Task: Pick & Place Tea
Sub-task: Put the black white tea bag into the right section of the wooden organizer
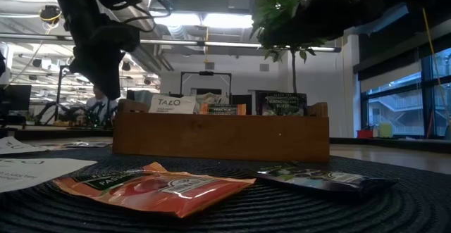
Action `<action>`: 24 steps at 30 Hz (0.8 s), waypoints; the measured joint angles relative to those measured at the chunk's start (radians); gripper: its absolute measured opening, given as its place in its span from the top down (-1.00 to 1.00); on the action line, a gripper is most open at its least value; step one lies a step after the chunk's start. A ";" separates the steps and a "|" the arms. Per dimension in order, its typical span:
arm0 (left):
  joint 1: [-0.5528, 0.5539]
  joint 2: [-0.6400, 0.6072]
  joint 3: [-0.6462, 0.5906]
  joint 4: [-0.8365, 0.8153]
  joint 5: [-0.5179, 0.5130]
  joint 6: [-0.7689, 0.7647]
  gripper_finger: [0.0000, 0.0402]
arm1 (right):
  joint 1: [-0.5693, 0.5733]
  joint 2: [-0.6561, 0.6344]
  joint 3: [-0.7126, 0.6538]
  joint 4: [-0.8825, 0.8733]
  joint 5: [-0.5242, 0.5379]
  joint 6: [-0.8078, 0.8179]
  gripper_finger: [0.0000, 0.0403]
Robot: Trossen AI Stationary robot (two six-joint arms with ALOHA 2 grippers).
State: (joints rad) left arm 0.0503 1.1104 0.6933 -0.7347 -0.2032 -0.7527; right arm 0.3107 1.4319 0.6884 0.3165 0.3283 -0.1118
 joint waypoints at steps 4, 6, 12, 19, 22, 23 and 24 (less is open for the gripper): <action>0.020 0.024 0.000 0.000 0.056 0.077 0.62 | 0.000 0.000 0.000 -0.007 0.000 -0.001 0.28; 0.025 0.050 0.000 0.007 0.075 0.113 0.62 | 0.000 0.000 0.000 -0.007 0.000 -0.001 0.28; 0.043 0.152 0.000 0.007 0.082 0.133 0.61 | 0.000 0.000 0.000 -0.008 0.000 -0.001 0.28; 0.070 0.227 0.000 0.013 0.065 0.165 0.57 | 0.000 0.000 0.000 -0.009 0.000 -0.001 0.28; 0.078 0.234 0.000 0.013 0.064 0.189 0.58 | 0.000 0.000 0.000 -0.009 0.000 -0.001 0.28; 0.078 0.234 0.000 0.013 0.064 0.190 0.58 | 0.000 0.000 0.000 -0.009 0.000 -0.001 0.28; 0.078 0.234 0.000 0.013 0.063 0.191 0.59 | 0.000 0.000 0.000 -0.009 0.000 -0.001 0.28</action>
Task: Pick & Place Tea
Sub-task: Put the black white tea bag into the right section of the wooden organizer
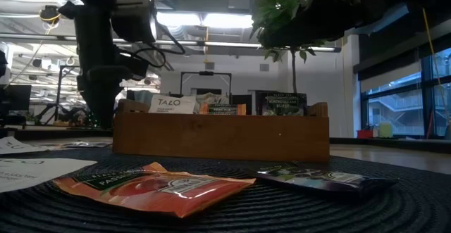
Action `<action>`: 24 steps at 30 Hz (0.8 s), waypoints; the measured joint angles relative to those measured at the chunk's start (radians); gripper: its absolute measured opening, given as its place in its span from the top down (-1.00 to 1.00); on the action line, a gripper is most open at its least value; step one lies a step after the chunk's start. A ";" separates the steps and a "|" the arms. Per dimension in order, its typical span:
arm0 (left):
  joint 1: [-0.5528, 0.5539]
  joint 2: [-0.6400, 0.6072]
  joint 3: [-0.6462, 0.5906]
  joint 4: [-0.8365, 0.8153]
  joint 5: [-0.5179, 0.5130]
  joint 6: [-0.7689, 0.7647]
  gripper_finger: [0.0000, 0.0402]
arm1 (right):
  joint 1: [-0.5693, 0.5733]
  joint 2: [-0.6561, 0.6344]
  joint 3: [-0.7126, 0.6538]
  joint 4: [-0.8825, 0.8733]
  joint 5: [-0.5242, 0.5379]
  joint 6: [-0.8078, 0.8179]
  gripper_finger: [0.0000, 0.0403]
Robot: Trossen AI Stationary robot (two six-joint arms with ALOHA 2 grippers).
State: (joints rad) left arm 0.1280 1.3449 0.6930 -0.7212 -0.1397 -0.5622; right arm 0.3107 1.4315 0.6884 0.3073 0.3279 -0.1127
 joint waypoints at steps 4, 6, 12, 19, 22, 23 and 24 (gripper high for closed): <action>0.000 0.000 0.000 0.000 0.006 -0.015 0.56 | 0.000 0.000 0.000 -0.001 0.000 0.000 0.28; 0.000 0.000 0.000 0.000 0.009 -0.027 0.50 | 0.000 0.000 0.000 -0.001 0.000 0.000 0.28; -0.001 0.000 0.000 0.029 -0.001 -0.026 0.21 | 0.000 0.000 0.000 -0.002 0.000 0.000 0.28; -0.001 0.000 0.000 0.051 -0.051 0.017 0.08 | 0.000 0.000 0.000 -0.003 0.000 0.000 0.28; 0.012 0.000 0.000 0.060 -0.061 -0.025 0.09 | 0.000 0.000 0.000 -0.003 0.000 0.000 0.28; 0.019 0.000 0.000 0.061 -0.048 -0.035 0.10 | 0.000 0.000 0.000 -0.003 0.000 0.000 0.28; 0.024 0.000 0.000 0.060 -0.038 -0.037 0.11 | 0.000 0.000 0.000 -0.003 0.000 0.000 0.28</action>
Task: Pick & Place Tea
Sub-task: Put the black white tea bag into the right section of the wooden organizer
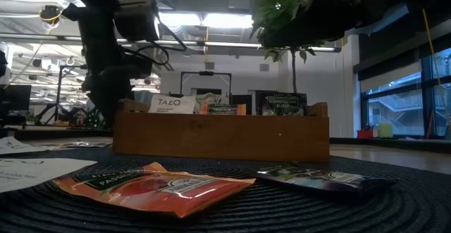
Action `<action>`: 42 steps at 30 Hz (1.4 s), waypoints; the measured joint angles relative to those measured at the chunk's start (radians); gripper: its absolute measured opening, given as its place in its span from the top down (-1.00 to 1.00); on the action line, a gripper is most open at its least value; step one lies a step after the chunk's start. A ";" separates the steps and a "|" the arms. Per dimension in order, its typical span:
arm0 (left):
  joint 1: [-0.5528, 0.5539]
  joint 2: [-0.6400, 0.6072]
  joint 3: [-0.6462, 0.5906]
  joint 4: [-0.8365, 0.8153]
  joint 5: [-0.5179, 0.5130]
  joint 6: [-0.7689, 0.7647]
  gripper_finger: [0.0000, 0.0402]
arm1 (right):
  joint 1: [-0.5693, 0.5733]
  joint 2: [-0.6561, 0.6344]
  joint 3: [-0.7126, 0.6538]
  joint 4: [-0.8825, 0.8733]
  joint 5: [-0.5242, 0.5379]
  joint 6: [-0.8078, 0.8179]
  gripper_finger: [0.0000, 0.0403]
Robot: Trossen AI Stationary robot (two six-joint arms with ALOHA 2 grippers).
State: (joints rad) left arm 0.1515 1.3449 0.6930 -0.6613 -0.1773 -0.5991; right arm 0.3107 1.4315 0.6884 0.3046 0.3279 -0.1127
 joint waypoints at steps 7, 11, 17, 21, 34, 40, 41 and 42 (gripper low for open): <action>0.004 0.000 0.000 0.015 0.049 0.045 0.22 | 0.000 0.000 0.000 0.000 0.000 0.000 0.28; 0.004 0.026 0.000 0.014 0.049 0.045 0.27 | 0.000 0.000 0.000 0.000 0.000 0.000 0.28; 0.004 0.118 0.000 0.036 0.064 0.047 0.32 | 0.000 0.000 0.000 -0.002 0.000 0.002 0.28; 0.004 0.177 0.005 0.064 0.086 0.091 0.34 | 0.000 -0.001 0.000 -0.003 0.000 0.002 0.28; 0.004 0.222 0.011 0.073 0.084 0.107 0.71 | 0.000 -0.001 0.000 -0.004 0.000 0.003 0.28; 0.004 0.224 0.011 0.086 0.079 0.114 0.92 | 0.000 -0.001 0.000 -0.004 0.000 0.003 0.28; 0.003 0.224 0.011 0.088 0.078 0.115 0.96 | 0.000 -0.001 0.000 -0.004 0.000 0.003 0.28; 0.002 0.224 0.011 0.088 0.076 0.116 0.97 | 0.000 -0.001 0.000 -0.004 0.000 0.003 0.28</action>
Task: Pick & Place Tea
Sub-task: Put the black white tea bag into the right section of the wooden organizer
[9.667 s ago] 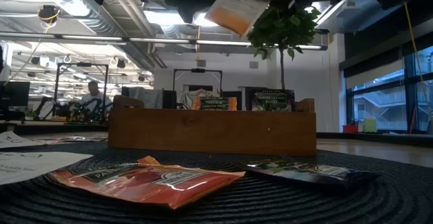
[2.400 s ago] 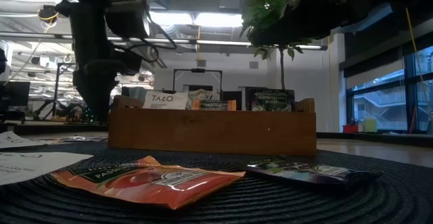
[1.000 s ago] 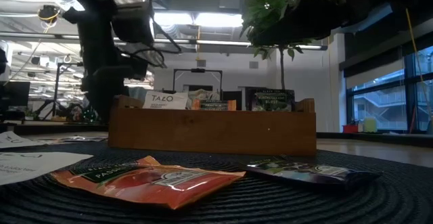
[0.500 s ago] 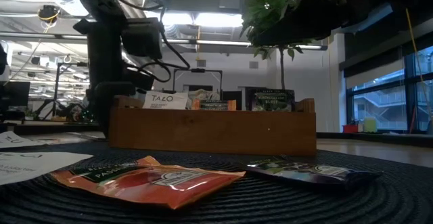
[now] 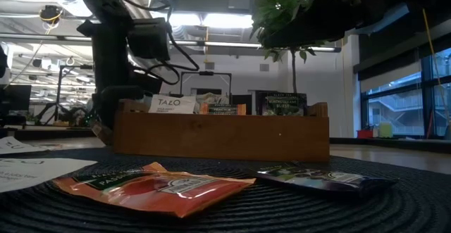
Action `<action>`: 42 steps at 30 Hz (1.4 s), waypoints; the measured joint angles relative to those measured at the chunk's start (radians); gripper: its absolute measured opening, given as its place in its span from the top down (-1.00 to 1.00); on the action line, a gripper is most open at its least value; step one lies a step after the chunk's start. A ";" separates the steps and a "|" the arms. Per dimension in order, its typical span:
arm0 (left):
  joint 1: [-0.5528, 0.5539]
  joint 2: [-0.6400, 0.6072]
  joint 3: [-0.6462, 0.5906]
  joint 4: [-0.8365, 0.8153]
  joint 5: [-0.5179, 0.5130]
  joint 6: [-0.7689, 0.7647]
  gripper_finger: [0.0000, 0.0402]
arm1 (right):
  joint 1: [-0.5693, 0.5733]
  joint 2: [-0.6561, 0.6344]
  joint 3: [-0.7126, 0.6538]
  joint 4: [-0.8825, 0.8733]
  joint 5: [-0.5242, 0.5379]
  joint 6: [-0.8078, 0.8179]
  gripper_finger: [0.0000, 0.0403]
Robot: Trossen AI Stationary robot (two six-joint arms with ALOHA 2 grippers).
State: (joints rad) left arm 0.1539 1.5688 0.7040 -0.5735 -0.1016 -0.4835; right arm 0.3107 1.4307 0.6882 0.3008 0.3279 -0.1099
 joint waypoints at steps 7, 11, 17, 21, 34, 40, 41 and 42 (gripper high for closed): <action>-0.026 -0.093 0.034 -0.052 -0.057 0.058 0.99 | 0.000 0.000 0.000 0.000 0.000 0.000 0.28; -0.038 -0.193 0.047 -0.088 -0.164 0.044 0.99 | 0.000 0.000 0.000 -0.001 0.000 0.001 0.28; -0.106 -0.309 0.050 -0.044 -0.384 -0.041 0.99 | -0.001 0.000 0.000 0.009 0.016 0.004 0.28; -0.198 -0.323 0.050 0.111 -0.565 0.013 0.99 | -0.010 0.000 0.000 0.062 0.045 0.043 0.28; -0.415 -0.104 0.053 0.969 -0.913 0.639 0.99 | -0.080 0.000 -0.001 0.186 0.082 0.217 0.28; -0.434 -0.001 0.053 1.185 -0.941 0.862 0.99 | -0.091 0.000 -0.001 0.228 0.122 0.262 0.28; -0.436 0.010 0.053 1.213 -0.941 0.883 0.99 | -0.091 0.000 -0.001 0.229 0.123 0.261 0.28; -0.439 0.018 0.053 1.238 -0.939 0.899 0.99 | -0.092 0.000 -0.001 0.229 0.123 0.259 0.28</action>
State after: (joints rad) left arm -0.2848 1.5872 0.7569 0.6644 -1.0407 0.4158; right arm 0.2190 1.4310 0.6876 0.5293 0.4511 0.1493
